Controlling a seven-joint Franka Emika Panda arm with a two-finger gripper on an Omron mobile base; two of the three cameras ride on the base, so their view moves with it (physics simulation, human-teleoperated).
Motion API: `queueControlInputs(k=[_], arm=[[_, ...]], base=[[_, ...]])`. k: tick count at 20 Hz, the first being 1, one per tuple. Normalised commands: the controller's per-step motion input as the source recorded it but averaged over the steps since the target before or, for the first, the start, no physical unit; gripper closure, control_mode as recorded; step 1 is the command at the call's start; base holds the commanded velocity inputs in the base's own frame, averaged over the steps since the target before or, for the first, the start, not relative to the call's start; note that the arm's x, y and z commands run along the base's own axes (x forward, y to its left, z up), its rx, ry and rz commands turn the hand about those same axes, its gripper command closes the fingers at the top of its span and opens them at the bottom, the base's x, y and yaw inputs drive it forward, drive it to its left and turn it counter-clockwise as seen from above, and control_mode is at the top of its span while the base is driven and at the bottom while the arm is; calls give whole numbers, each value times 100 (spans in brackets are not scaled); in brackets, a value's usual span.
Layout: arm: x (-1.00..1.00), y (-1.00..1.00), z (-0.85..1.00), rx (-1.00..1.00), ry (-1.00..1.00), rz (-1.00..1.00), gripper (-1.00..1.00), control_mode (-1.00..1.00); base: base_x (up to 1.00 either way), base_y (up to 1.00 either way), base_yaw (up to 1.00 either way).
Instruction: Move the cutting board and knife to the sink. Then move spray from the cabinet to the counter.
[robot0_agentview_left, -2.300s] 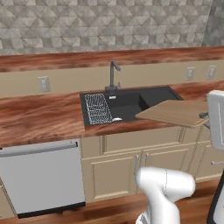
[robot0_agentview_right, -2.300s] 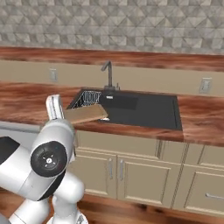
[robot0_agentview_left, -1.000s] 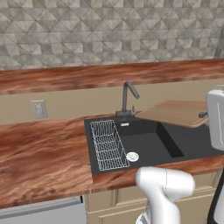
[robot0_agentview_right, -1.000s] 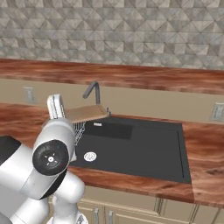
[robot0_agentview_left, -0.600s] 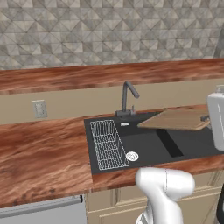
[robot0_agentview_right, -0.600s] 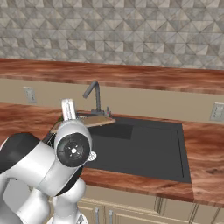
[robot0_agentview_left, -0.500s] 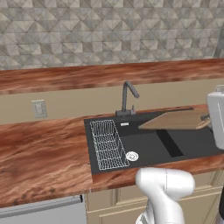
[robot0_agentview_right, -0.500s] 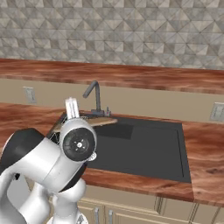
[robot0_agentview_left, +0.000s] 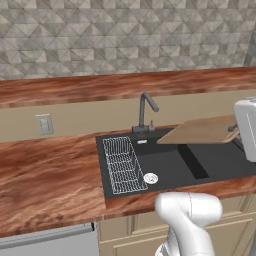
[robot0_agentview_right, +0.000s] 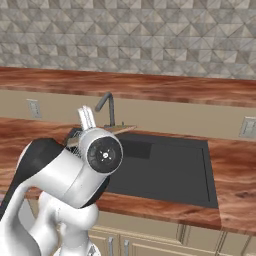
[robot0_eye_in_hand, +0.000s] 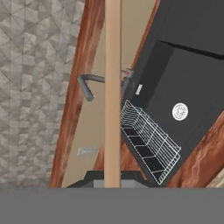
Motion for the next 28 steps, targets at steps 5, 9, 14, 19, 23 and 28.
queueControlInputs(k=[5, 9, 14, 19, 23, 28], arm=[[30, -2, -24, -1, 8, 17, 100, -100], [58, 0, -29, 0, 24, 20, 100, -100], [66, -8, -18, 1, 49, 29, 100, -100], [42, -22, -27, 0, 1, 19, 100, -100], [21, -27, -9, 0, -7, 18, 100, -100], [16, -19, -20, 0, -15, 26, 100, -100]], base=[[0, 0, 0], [0, 0, 0], [0, 0, 0], [0, 0, 0], [0, 0, 0], [0, 0, 0]])
